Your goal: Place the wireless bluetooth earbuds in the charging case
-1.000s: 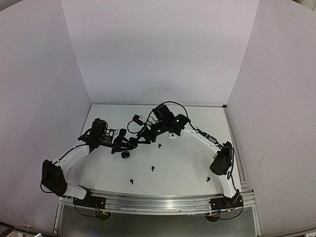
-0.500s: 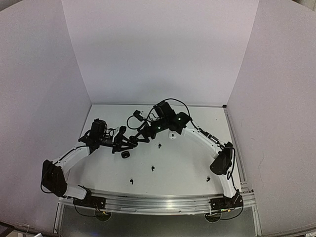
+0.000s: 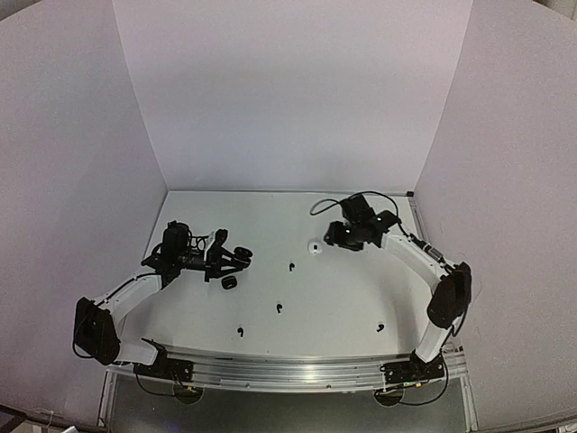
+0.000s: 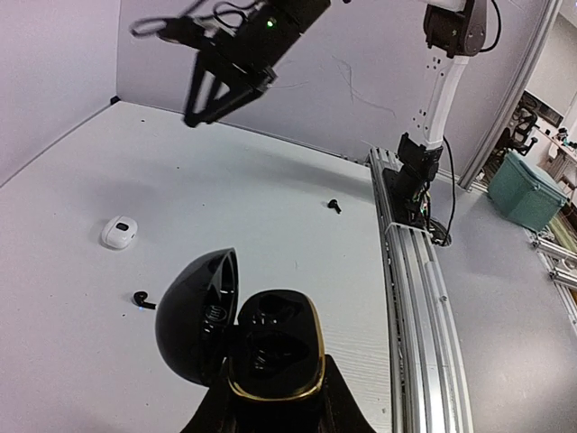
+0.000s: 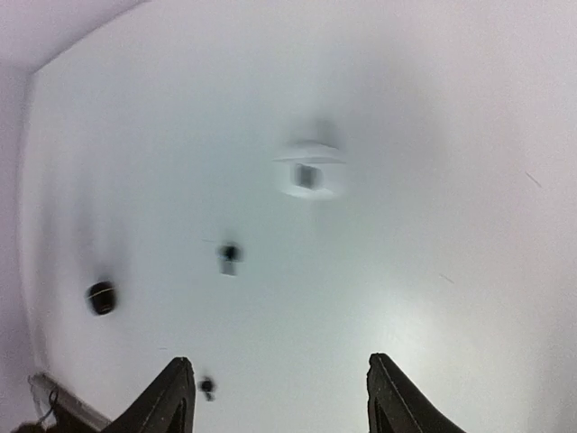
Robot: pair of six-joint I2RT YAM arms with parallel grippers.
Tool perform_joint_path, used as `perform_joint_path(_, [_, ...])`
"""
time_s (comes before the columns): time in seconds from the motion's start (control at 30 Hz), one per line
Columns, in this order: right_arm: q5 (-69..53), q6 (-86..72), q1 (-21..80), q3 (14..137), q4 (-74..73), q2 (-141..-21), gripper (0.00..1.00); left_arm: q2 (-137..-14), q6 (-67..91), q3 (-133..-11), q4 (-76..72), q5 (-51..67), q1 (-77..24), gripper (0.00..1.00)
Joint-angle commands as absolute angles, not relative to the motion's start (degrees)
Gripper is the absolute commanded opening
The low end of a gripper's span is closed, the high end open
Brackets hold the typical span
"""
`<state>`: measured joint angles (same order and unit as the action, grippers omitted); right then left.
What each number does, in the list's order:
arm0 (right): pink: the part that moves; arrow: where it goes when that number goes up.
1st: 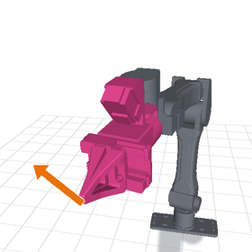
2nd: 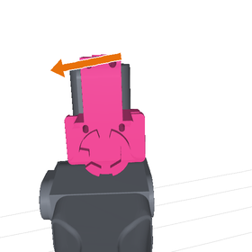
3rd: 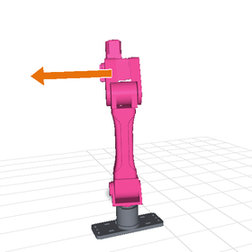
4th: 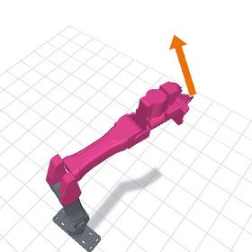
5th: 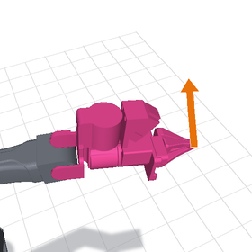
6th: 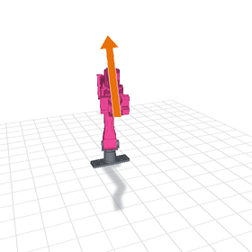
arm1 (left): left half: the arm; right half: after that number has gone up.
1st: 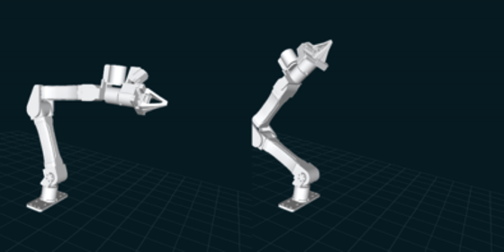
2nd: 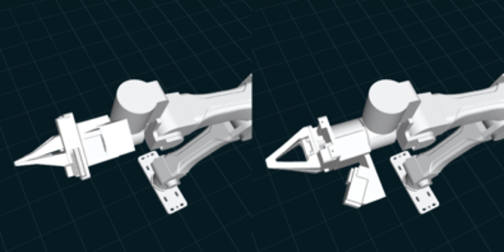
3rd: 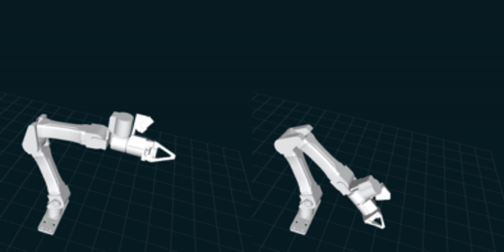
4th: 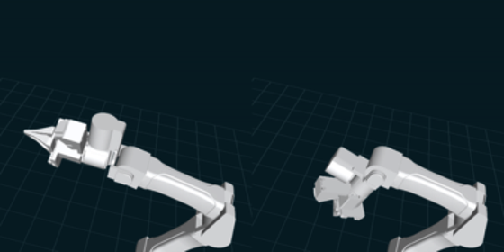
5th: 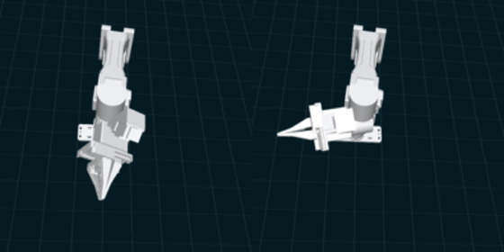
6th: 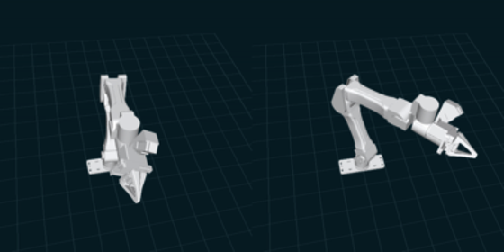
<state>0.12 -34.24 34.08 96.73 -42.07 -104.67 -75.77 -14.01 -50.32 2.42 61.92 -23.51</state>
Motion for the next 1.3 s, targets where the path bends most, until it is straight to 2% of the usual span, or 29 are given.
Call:
perform_joint_path(0.0, [15.8, -51.9, 31.5, 83.2, -58.7, -93.6, 0.58, -72.9, -11.7, -49.9, -3.0, 60.9, -23.2, 0.0])
perform_joint_path(0.13, [14.2, -55.7, 30.7, 74.8, -66.4, -92.4, 0.58, -72.6, -10.5, -49.1, -5.3, 61.1, -23.2, 0.0])
perform_joint_path(0.4, [4.0, -60.2, 30.4, 60.0, -63.0, -90.8, 0.57, -72.7, -9.5, -48.3, -7.7, 61.8, -23.2, 0.0])
perform_joint_path(0.57, [0.8, -59.6, 30.4, 56.7, -61.1, -91.3, 0.54, -73.0, -9.5, -48.3, -8.3, 62.1, -23.2, 0.0])
perform_joint_path(1.27, [2.0, -56.5, 28.6, 48.1, -52.3, -92.5, 0.45, -73.0, -10.7, -48.8, -6.6, 62.5, -23.2, 0.0])
